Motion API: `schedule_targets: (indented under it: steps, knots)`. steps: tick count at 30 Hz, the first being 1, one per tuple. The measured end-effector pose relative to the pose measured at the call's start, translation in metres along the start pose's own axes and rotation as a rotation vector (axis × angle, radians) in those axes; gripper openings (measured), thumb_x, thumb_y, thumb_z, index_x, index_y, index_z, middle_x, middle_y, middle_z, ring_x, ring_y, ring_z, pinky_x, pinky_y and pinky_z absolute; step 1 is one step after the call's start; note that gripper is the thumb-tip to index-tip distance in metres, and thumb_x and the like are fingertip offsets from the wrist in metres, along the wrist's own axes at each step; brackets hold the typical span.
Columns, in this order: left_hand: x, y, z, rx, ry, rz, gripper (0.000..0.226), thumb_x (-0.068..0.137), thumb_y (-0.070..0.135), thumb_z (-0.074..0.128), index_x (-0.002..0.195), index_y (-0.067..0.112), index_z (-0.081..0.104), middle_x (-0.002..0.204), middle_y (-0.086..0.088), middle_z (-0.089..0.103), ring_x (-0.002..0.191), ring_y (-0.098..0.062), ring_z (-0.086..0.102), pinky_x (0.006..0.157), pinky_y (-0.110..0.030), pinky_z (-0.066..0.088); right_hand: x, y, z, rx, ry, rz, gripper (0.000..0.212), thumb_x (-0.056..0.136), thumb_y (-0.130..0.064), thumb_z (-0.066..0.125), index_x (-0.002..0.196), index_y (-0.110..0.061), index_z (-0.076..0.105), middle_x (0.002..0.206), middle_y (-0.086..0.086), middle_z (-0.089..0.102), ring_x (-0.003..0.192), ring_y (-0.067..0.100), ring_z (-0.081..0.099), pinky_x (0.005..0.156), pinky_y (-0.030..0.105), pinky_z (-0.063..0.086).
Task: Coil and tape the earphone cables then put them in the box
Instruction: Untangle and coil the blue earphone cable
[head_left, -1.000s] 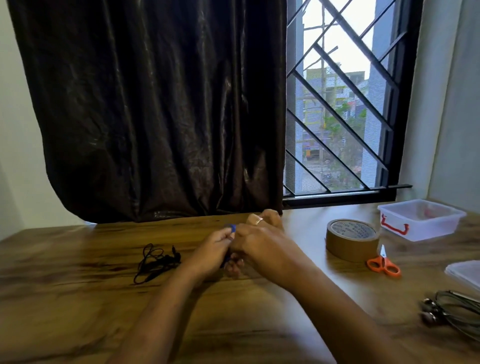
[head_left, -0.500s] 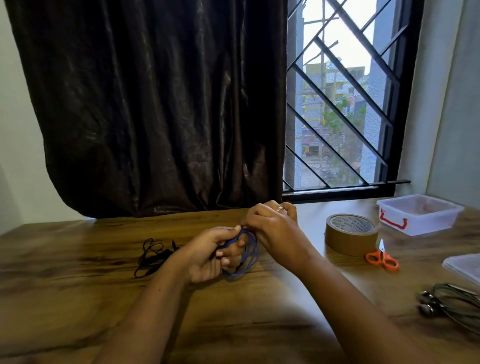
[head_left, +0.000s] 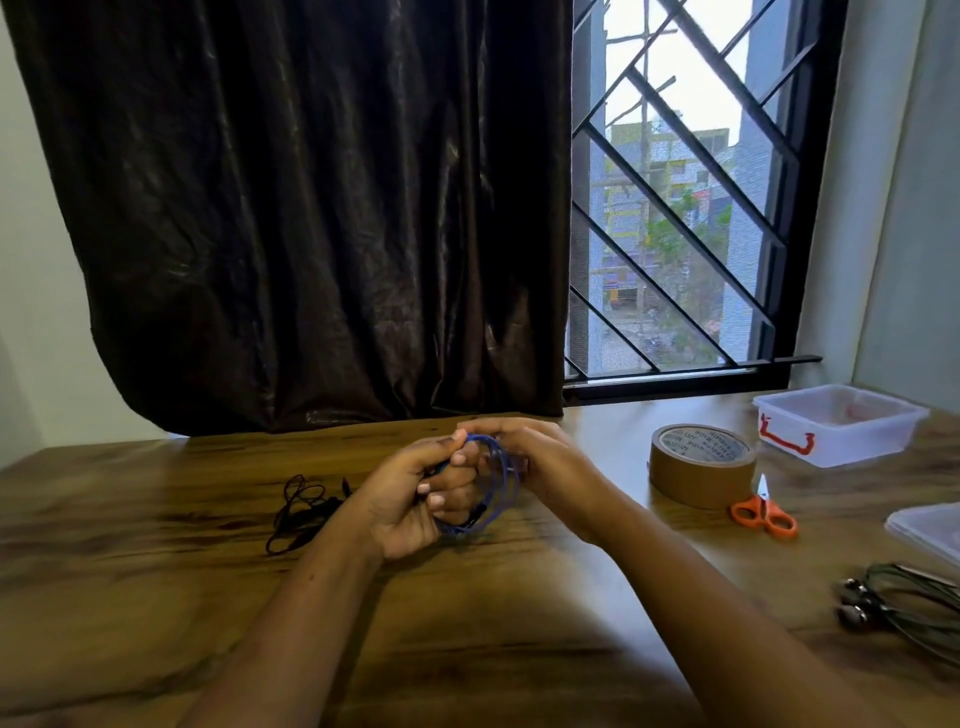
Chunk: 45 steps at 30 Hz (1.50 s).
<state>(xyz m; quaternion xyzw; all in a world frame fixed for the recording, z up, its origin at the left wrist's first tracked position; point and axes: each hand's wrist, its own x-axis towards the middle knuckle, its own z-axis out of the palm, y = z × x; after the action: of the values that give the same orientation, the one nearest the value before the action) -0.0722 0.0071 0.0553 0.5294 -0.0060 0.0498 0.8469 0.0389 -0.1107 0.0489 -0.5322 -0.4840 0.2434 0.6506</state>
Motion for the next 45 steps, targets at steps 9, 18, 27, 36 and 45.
schedule_targets:
  steps: [9, 18, 27, 36, 45]
  knots:
    - [-0.001, 0.002, 0.002, 0.132, 0.103, 0.046, 0.032, 0.093, 0.023, 0.038, 0.066, 0.009, 0.046, 0.035, 0.005, 0.027, 0.036, -0.009, 0.037, 0.04, -0.017, 0.038, 0.002, 0.009, 0.004, -0.297, 0.053, -0.034, 0.047, 0.078, 0.005, 0.051, 0.108, -0.024, 0.071, 0.102, 0.003, 0.072, 0.095, 0.021, 0.068, 0.083, 0.038, 0.057]
    - [0.008, -0.008, 0.001, 0.684, 0.31, 0.105, 0.039, 0.101, 0.025, 0.036, 0.067, 0.012, 0.048, 0.044, 0.006, 0.033, 0.043, -0.009, 0.034, 0.045, -0.016, 0.035, 0.004, 0.015, 0.002, -0.662, 0.16, 0.066, 0.026, 0.084, 0.005, 0.053, 0.082, -0.011, 0.073, 0.093, 0.004, 0.063, 0.085, 0.014, 0.058, 0.06, 0.015, 0.045]
    - [0.014, -0.022, -0.006, 0.576, 0.341, 0.201, 0.032, 0.101, 0.027, 0.034, 0.074, 0.014, 0.046, 0.051, 0.006, 0.036, 0.043, -0.006, 0.036, 0.046, -0.02, 0.029, 0.001, 0.019, 0.002, -0.369, 0.163, 0.063, 0.008, 0.085, -0.005, 0.065, 0.089, -0.011, 0.066, 0.081, 0.001, 0.067, 0.08, 0.014, 0.066, 0.075, 0.028, 0.056]
    - [0.015, -0.027, -0.002, 0.442, 0.36, 0.107, 0.025, 0.101, 0.021, 0.035, 0.083, 0.009, 0.049, 0.064, 0.0, 0.043, 0.058, -0.011, 0.045, 0.056, -0.022, 0.041, 0.004, 0.029, -0.002, -0.281, 0.256, 0.037, 0.01, 0.095, -0.016, 0.056, 0.096, -0.018, 0.065, 0.088, -0.003, 0.065, 0.082, 0.011, 0.063, 0.068, 0.023, 0.051]
    - [0.024, -0.038, -0.009, 0.795, 0.442, 0.042, 0.028, 0.102, 0.022, 0.035, 0.081, 0.016, 0.053, 0.074, 0.0, 0.05, 0.071, -0.014, 0.05, 0.072, -0.032, 0.045, 0.005, 0.034, 0.0, -0.145, 0.364, 0.292, 0.016, 0.097, -0.029, 0.053, 0.105, -0.015, 0.057, 0.065, -0.003, 0.056, 0.049, 0.006, 0.048, 0.039, 0.015, 0.034]
